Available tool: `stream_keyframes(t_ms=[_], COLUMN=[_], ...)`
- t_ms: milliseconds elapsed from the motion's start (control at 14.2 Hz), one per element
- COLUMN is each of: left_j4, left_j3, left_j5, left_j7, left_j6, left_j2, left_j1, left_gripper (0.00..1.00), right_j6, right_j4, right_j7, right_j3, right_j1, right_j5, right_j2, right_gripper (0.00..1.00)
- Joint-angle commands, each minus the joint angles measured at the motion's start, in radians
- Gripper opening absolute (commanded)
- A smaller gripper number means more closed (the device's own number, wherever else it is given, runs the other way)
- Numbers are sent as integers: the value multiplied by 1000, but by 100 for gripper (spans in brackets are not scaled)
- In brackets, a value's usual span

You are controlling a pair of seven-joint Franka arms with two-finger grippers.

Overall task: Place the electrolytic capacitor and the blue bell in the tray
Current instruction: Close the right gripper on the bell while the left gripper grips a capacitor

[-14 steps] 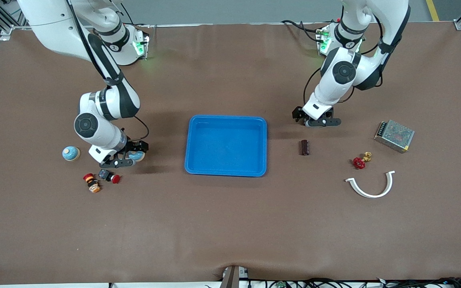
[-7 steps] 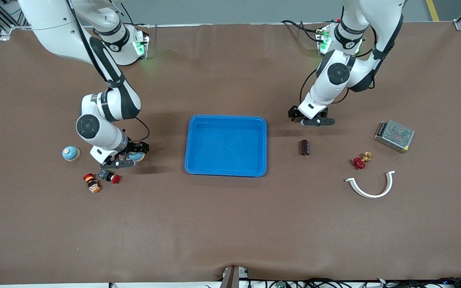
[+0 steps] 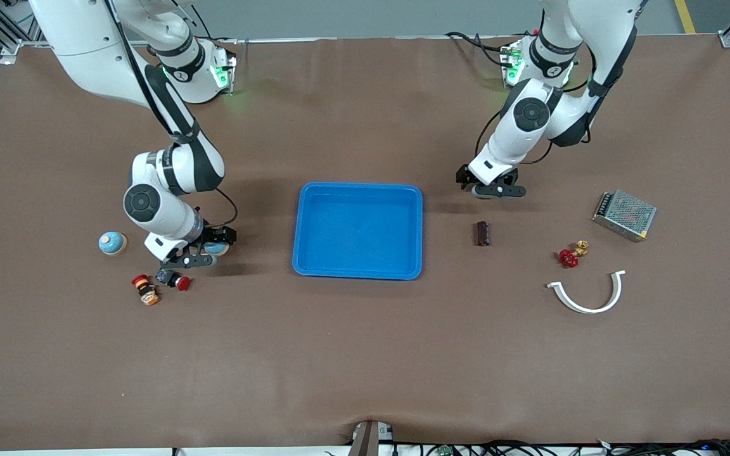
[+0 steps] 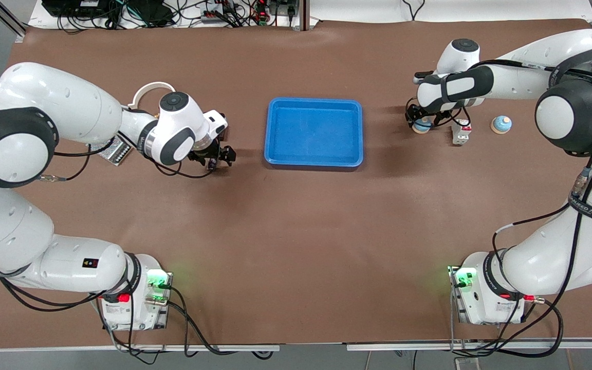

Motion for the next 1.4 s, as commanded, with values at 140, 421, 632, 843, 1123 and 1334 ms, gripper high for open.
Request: stream_keyframes(t_ms=[140, 421, 632, 843, 1123, 1334], left_j4=[-13, -11, -11, -10, -8, -5], left_j3=[6, 4, 3, 1, 1, 1], left_j5=[100, 155, 155, 157, 160, 169], left_j7=[-4, -30, -68, -88, -111, -111], left_j6=[16, 16, 16, 16, 18, 18], left_j2=[-18, -12, -9, -4, 7, 18], left_j1=[40, 90, 86, 86, 73, 73], left_gripper=[100, 100, 100, 100, 100, 100], right_j6=[12, 9, 9, -3, -168, -353], right_j4=[-6, -1, 0, 9, 81, 175], right_j7=[9, 7, 7, 6, 38, 277], right_j3=[-1, -1, -1, -1, 1, 5], right_j1=[4, 4, 4, 4, 9, 99], right_j5=[-3, -3, -3, -3, 2, 2], right_j2=[2, 2, 2, 2, -39, -79], right_gripper=[100, 65, 48, 41, 41, 41])
